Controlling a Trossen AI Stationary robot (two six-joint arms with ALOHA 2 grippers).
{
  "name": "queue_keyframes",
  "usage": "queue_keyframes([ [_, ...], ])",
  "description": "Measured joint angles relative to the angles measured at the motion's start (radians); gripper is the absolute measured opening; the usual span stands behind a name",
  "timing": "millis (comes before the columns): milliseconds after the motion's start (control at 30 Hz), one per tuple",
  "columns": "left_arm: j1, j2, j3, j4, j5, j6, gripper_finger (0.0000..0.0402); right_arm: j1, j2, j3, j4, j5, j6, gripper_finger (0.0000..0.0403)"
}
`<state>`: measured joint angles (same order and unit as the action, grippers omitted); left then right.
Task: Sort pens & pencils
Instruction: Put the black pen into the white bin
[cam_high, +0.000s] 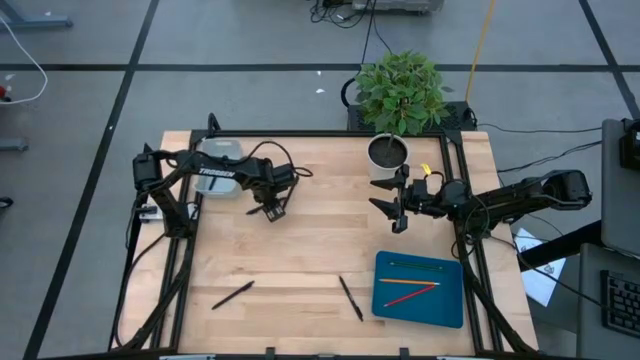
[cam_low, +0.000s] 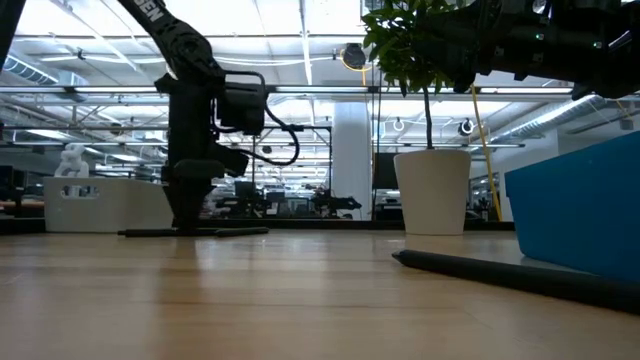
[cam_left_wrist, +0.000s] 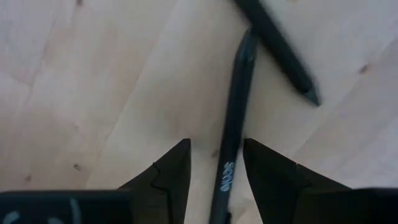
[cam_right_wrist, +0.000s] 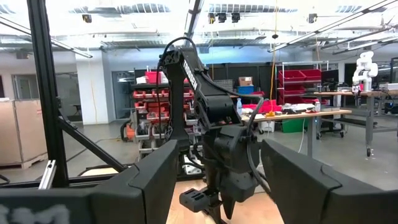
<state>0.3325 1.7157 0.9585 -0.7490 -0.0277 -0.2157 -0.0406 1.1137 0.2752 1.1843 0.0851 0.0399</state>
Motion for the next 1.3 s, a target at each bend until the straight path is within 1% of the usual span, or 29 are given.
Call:
queue_keyframes([
  [100, 0.0, -0.005, -0.026, 0.031, 0.003, -0.003, 0.0152, 0.0, 0.0, 0.0, 0.0, 0.0, 0.0, 0.0219],
  [200, 0.002, -0.007, -0.041, 0.055, 0.028, -0.003, 0.0152, 0.0, 0.0, 0.0, 0.0, 0.0, 0.0, 0.0219],
  [333, 0.001, -0.006, -0.041, 0.057, 0.015, -0.004, 0.0151, 0.0, 0.0, 0.0, 0.0, 0.0, 0.001, 0.0219],
  [400, 0.0, -0.005, -0.041, 0.057, 0.002, -0.016, 0.0144, 0.0, 0.0, 0.0, 0.0, 0.0, 0.001, 0.0219],
  [500, -0.001, -0.004, -0.041, 0.059, 0.001, -0.03, 0.0109, 0.0, 0.0, 0.0, 0.0, 0.0, 0.001, 0.0219],
  [633, -0.002, -0.003, -0.042, 0.062, 0.0, -0.034, 0.0028, 0.0, 0.0, 0.0, 0.0, 0.0, 0.0, 0.0219],
  [667, -0.002, -0.003, -0.043, 0.063, 0.0, -0.04, 0.0019, 0.0, 0.0, 0.0, 0.0, 0.0, 0.001, 0.0219],
  [800, -0.001, -0.003, -0.042, 0.062, 0.008, -0.054, 0.0025, 0.0, 0.0, 0.0, 0.0, 0.0, 0.001, 0.0219],
  [1000, -0.001, -0.002, -0.03, 0.05, 0.017, -0.054, 0.0018, 0.0, 0.0, 0.0, 0.0, 0.0, 0.001, 0.0219],
  [1300, -0.001, 0.003, 0.055, -0.017, 0.027, -0.029, 0.0018, 0.0, 0.0, 0.0, -0.008, 0.0, 0.001, 0.0219],
])
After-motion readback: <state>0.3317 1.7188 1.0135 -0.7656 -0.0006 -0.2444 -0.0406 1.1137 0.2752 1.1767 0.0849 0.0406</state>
